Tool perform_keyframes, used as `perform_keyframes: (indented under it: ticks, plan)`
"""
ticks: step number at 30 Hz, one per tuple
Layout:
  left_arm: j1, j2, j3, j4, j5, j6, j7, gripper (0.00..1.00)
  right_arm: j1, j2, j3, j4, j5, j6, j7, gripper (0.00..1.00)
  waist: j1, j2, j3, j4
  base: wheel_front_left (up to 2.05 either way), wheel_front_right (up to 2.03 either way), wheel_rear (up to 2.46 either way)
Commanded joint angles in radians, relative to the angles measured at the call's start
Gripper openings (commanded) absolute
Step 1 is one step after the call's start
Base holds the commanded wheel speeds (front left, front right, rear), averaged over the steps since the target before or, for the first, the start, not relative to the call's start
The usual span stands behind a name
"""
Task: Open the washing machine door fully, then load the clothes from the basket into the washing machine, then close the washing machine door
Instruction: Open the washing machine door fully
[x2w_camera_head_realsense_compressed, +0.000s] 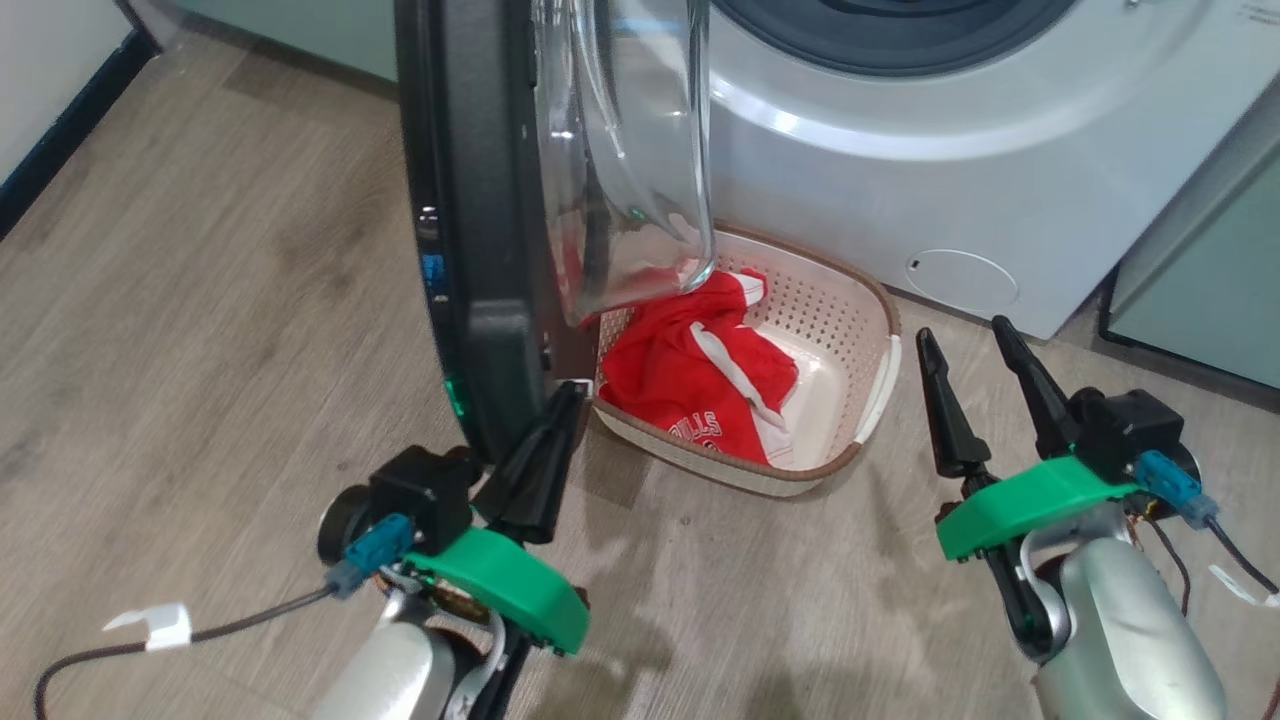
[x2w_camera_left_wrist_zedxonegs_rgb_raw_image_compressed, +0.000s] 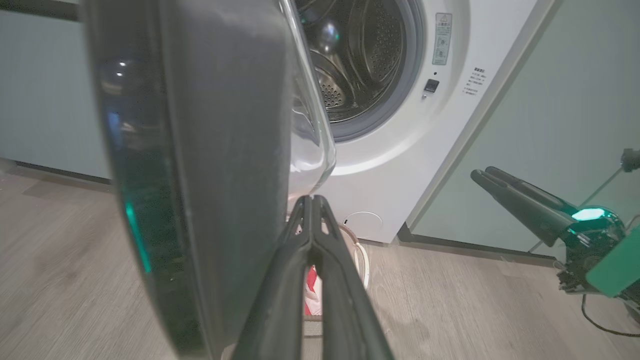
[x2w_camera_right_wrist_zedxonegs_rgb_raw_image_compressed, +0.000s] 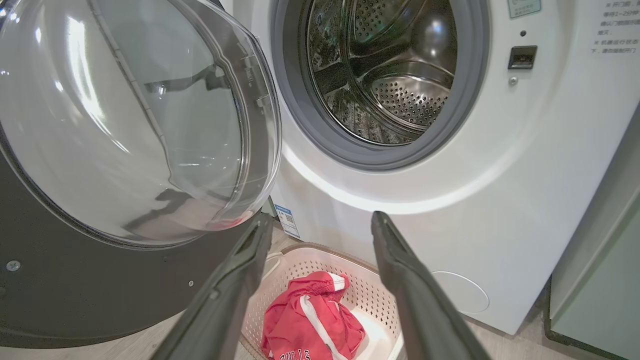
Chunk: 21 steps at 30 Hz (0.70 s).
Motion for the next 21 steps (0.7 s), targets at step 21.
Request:
perform_keyframes:
  ticks: [21]
  plan:
    - [0.002,0.086,0.2,0.026,-0.065,0.074,-0.066,0.0,-0.055,0.007,0.028,-0.023,0.019,0.0,-0.009,1.0,0.0,0.0,0.02,0.067,0.0,0.0,0.0]
